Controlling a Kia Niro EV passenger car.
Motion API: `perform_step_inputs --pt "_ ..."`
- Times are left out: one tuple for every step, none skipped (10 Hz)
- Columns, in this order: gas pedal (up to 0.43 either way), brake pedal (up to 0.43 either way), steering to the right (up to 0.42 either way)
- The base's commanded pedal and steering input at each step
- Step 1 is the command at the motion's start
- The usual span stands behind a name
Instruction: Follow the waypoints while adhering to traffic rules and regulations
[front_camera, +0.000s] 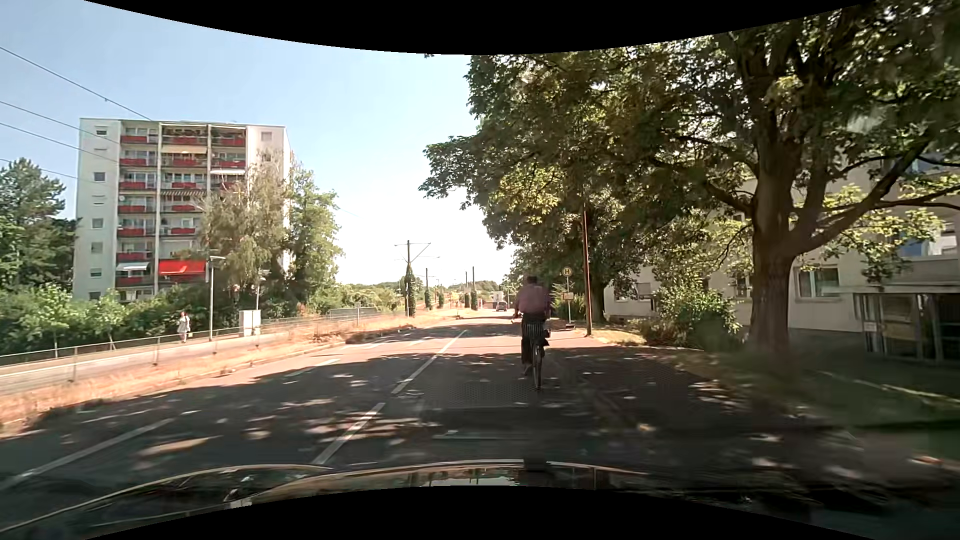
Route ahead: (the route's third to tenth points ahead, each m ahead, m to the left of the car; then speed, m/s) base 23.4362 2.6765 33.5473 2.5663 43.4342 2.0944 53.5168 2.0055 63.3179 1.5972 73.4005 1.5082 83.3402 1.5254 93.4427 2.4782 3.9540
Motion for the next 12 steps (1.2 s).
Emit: perform_step_inputs --pt "0.067 0.000 -0.001" --pt "0.067 0.000 -0.001" --pt "0.067 0.000 -0.001" --pt "0.067 0.000 -0.001" --pt "0.067 0.000 -0.001" --pt "0.067 0.000 -0.001" --pt "0.067 0.000 -0.001" --pt "0.067 0.000 -0.002" --pt "0.067 0.000 -0.003" --pt "0.059 0.000 -0.005" --pt "0.039 0.000 -0.007" --pt "0.039 0.000 -0.009"
